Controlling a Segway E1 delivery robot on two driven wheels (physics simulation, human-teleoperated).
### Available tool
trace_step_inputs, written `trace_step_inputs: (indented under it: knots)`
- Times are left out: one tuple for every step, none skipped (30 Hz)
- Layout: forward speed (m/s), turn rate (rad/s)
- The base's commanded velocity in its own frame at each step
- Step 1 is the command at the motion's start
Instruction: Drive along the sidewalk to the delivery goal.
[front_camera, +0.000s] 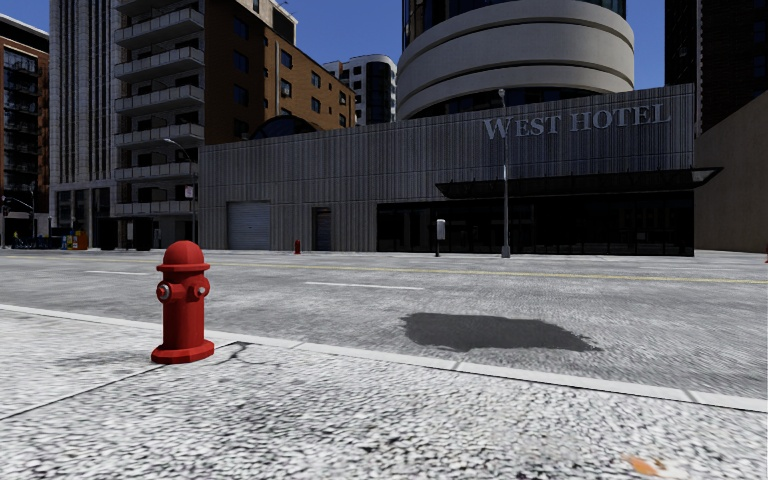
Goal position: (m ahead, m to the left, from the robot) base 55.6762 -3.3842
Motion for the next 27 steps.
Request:
trace_step_inputs:
  knots:
    - [0.0, 0.0]
    - [0.0, 0.0]
    - [0.0, 0.0]
    - [0.0, 0.0]
    - [0.0, 0.0]
    - [0.0, 0.0]
    - [0.0, 0.0]
    - [0.0, 0.0]
    - [0.0, 0.0]
    - [0.0, 0.0]
    - [0.0, 0.0]
    - [0.0, 0.0]
    - [0.0, 0.0]
    - [0.0, 0.0]
    - [0.0, 0.0]
    - [0.0, 0.0]
    - [0.0, 0.0]
    - [0.0, 0.0]
    - [0.0, 0.0]
    - [0.0, 0.0]
    - [0.0, 0.0]
    - [0.0, 0.0]
    - [0.0, 0.0]
    - [0.0, 0.0]
    - [0.0, 0.0]
    - [0.0, 0.0]
    - [0.0, 0.0]
